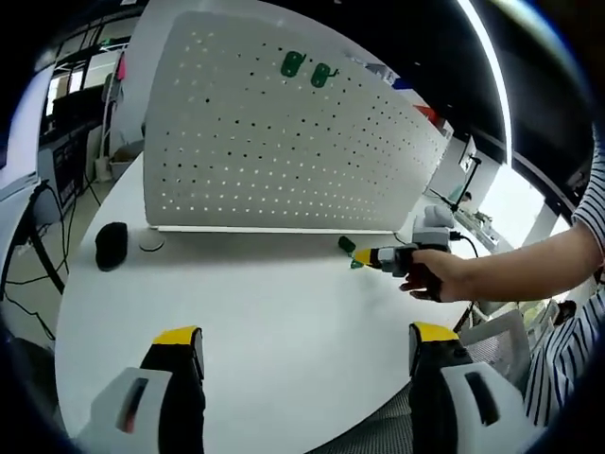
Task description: Insert the hook assembly into the mounting plate slot until the hook locks in place.
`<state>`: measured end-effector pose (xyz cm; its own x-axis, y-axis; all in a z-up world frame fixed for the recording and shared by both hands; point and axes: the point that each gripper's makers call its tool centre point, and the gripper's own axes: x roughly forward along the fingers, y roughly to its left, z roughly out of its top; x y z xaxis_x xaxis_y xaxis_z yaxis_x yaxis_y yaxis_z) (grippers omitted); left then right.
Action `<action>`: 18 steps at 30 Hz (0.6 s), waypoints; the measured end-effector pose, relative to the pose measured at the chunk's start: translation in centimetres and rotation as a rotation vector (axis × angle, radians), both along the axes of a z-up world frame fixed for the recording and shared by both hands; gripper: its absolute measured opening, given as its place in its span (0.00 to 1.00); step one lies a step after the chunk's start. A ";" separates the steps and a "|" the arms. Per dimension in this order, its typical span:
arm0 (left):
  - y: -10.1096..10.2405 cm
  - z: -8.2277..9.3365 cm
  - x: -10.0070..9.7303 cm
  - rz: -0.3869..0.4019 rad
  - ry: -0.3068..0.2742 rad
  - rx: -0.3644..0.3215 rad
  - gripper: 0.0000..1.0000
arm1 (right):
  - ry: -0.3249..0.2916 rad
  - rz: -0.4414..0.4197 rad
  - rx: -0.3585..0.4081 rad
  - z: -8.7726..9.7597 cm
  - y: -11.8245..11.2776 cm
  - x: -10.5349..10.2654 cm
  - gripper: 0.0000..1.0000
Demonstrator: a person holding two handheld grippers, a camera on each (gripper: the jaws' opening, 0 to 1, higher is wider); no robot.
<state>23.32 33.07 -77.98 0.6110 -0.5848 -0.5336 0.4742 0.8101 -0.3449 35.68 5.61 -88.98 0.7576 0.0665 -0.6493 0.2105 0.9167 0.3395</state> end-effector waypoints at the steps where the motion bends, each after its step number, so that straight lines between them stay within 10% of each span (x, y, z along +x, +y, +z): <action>1: 0.1 0.0 0.0 0.002 0.000 -0.001 0.92 | 0.002 0.003 -0.002 0.0 0.1 0.2 0.25; 18: 0.6 -0.2 0.1 0.022 0.002 -0.005 0.91 | 0.094 0.102 -0.158 -0.7 -0.4 1.3 0.02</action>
<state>23.43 33.64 -78.19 0.6229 -0.5737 -0.5319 0.4554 0.8187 -0.3498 36.97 5.25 -89.73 0.6880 0.0316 -0.7250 0.1374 0.9753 0.1729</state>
